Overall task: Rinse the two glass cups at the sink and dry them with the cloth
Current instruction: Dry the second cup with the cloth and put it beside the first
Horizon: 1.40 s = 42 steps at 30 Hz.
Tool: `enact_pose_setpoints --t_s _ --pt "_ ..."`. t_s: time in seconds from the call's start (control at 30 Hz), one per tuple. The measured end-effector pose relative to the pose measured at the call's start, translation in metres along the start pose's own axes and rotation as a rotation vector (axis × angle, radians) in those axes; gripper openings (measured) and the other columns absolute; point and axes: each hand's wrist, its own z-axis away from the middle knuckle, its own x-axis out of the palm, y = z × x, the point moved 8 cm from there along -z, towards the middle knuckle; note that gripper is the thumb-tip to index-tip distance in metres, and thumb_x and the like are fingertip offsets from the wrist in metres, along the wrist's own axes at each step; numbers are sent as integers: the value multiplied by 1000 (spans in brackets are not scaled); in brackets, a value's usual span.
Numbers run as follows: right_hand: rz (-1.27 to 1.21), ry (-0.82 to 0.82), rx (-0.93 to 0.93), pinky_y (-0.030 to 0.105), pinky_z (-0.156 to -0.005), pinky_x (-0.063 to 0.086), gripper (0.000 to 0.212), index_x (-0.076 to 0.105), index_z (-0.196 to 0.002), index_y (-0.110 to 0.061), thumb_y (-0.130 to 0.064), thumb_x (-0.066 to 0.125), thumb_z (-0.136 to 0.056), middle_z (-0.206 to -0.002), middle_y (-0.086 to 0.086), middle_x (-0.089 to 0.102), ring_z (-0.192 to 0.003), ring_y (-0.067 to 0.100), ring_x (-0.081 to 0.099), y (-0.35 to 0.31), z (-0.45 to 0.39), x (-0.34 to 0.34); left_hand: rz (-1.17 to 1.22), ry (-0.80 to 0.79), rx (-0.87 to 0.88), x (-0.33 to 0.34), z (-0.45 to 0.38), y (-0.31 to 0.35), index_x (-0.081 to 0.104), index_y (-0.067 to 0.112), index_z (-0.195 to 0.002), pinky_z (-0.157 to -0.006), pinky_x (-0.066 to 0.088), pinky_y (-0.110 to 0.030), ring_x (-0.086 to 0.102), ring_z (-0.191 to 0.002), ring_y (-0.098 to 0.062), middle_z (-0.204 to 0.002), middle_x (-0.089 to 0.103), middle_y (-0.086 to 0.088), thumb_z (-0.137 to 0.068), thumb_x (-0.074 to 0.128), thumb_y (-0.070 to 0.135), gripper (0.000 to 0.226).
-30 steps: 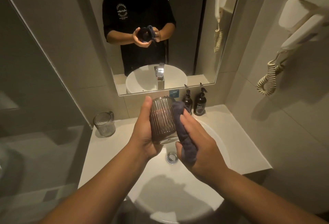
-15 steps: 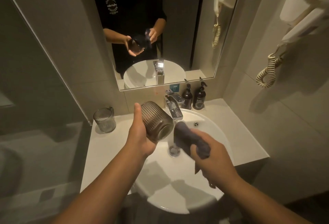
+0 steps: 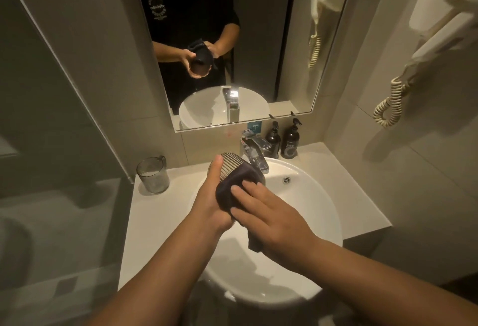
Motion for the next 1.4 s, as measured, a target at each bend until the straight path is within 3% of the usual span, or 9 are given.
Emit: enact_pose_setpoints --t_s 0.33,0.57,0.63,0.73,0.83,0.9,0.97,1.1,1.4 --pt "-42 108 -208 39 -115 30 24 64 -116 -6 -11 64 -92 -126 16 64 -125 30 51 14 23 -6 -97 -92 -100 12 -2 -16 68 5 -118 -56 60 -33 75 -70 -28 -85 76 -15 -83 58 72 76" --pt "-59 -47 -133 31 -114 30 26 57 -117 -10 -12 60 -91 -126 15 63 -122 28 52 36 45 7 36 -48 -24 11 -12 -12 65 4 -127 -80 62 -48 70 -107 -38 -120 71 -22 -88 59 63 71" --pt "-224 -108 162 26 -102 43 49 60 -114 -21 -3 76 -71 -125 4 65 -116 19 59 56 49 14 115 -4 55 5 -16 -1 65 6 -128 -79 62 -49 71 -105 -35 -119 72 -20 -90 59 59 66" --pt "-998 -18 1094 37 -68 56 41 69 -100 -24 6 58 -76 -92 5 73 -77 17 70 97 74 28 139 39 132 -3 -18 11 65 9 -127 -79 62 -48 74 -95 -32 -120 73 -18 -89 59 61 64" --pt "-1434 211 1518 41 -74 48 27 65 -104 -4 3 47 -85 -86 23 64 -80 33 62 109 94 37 138 29 153 -5 -16 15 66 11 -126 -78 63 -48 77 -86 -32 -117 74 -17 -89 59 62 63" --pt "-1245 256 1290 36 -72 52 31 67 -102 -15 4 49 -88 -84 19 67 -78 28 65 114 66 8 133 29 163 -4 -17 15 67 10 -124 -79 62 -48 77 -84 -31 -113 75 -17 -89 58 62 63" --pt "-829 217 771 27 -83 55 39 65 -116 -21 4 57 -86 -101 7 71 -90 18 67 96 18 -34 116 27 159 -2 -19 13 67 10 -125 -82 62 -45 76 -87 -30 -113 75 -16 -90 56 63 65" --pt "-130 -32 -21 36 -115 24 67 55 -130 2 2 78 -67 -138 22 52 -129 37 49 46 -18 -16 96 -14 69 4 -16 1 64 9 -130 -79 62 -43 72 -103 -32 -120 72 -16 -85 59 67 73" --pt "-105 -88 126 33 -113 20 74 51 -135 -2 -5 84 -69 -144 18 45 -139 30 30 37 -2 13 115 56 86 -9 -5 -4 67 12 -122 -76 63 -43 70 -105 -36 -113 74 -20 -88 59 63 62"
